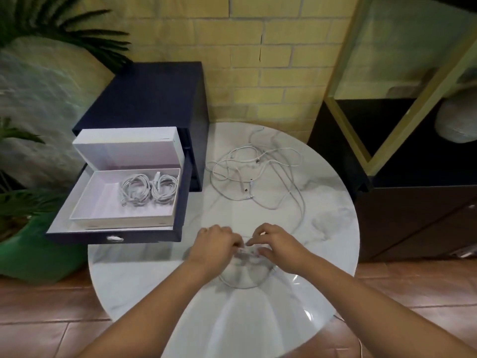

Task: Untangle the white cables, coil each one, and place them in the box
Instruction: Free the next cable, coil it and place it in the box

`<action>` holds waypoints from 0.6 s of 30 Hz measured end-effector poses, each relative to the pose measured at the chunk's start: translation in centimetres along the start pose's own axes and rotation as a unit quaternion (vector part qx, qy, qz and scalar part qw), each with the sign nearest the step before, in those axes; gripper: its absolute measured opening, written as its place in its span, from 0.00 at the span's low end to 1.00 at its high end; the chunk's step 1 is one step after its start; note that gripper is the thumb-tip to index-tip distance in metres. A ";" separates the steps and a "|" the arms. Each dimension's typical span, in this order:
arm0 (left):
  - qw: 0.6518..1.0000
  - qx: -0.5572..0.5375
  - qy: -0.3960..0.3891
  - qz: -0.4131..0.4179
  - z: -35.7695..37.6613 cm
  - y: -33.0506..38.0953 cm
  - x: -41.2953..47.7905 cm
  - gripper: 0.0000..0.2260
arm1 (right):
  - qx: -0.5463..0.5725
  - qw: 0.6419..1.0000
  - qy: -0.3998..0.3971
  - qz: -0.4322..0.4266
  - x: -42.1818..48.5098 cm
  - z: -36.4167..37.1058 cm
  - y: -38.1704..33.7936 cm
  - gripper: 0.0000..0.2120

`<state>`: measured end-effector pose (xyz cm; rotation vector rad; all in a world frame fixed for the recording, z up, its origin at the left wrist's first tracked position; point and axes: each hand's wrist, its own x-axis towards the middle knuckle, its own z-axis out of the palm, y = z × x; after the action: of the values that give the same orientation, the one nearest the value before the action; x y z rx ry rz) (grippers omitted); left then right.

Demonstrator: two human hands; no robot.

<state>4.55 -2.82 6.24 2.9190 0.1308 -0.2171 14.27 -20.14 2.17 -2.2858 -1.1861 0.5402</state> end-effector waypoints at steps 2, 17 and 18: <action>0.998 -0.019 0.058 0.013 -1.6 0.4 0.9 0.09 | 0.040 0.999 0.012 0.007 0.4 -1.5 -0.5 0.07; 0.811 -0.555 0.117 -0.145 -6.8 2.5 3.3 0.05 | 0.281 0.947 0.145 0.049 2.6 -8.3 -6.4 0.06; 0.811 -0.562 0.108 -0.122 -7.3 2.4 3.4 0.06 | 0.265 0.952 0.149 0.039 3.0 -8.5 -6.7 0.06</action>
<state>9.13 -3.38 13.25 1.7118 0.4797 0.1350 16.31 -16.48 12.60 -1.8708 -0.7001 0.4547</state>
